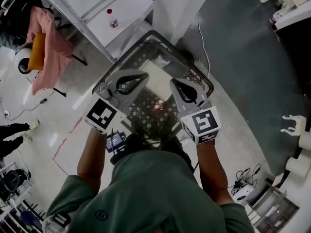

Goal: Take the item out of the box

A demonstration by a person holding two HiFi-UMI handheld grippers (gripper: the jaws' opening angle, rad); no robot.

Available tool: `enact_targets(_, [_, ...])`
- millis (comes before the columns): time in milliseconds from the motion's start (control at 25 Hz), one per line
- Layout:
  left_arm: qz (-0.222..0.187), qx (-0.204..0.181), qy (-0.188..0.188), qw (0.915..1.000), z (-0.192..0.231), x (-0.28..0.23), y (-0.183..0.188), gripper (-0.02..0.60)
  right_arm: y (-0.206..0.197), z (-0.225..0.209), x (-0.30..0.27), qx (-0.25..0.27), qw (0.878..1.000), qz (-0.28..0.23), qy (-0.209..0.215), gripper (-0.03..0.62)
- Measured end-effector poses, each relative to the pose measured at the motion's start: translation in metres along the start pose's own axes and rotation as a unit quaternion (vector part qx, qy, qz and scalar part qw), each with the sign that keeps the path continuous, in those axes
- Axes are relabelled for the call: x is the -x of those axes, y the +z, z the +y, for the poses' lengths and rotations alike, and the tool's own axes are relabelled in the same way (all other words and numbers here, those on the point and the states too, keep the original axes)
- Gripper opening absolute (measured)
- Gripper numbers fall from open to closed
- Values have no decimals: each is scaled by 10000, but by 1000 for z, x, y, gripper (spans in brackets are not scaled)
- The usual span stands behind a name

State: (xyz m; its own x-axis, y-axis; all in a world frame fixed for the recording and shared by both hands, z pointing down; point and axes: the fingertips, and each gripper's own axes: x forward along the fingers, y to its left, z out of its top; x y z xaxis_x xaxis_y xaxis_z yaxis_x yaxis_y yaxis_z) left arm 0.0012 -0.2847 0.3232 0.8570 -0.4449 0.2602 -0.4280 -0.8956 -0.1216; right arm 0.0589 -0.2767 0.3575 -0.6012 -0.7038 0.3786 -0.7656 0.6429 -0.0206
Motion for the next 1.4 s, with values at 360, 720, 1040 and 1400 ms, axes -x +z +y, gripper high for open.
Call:
enact_targets(360, [420, 297, 124, 9986, 29, -52, -45, 3, -43, -55, -51, -82, 9991, 315, 276, 8])
enact_targets(720, [754, 400, 33, 9963, 57, -82, -109, 3, -104, -81, -114, -325, 9959, 728, 438, 15])
enact_targets(1040, [962, 749, 10, 9925, 64, -107, -166, 3, -161, -96, -159, -501, 9915, 1062, 559, 23])
enact_targets(1400, [1167, 1123, 28, 9868, 89, -123, -239, 3, -222, -109, -229, -608, 9857, 1456, 588, 43])
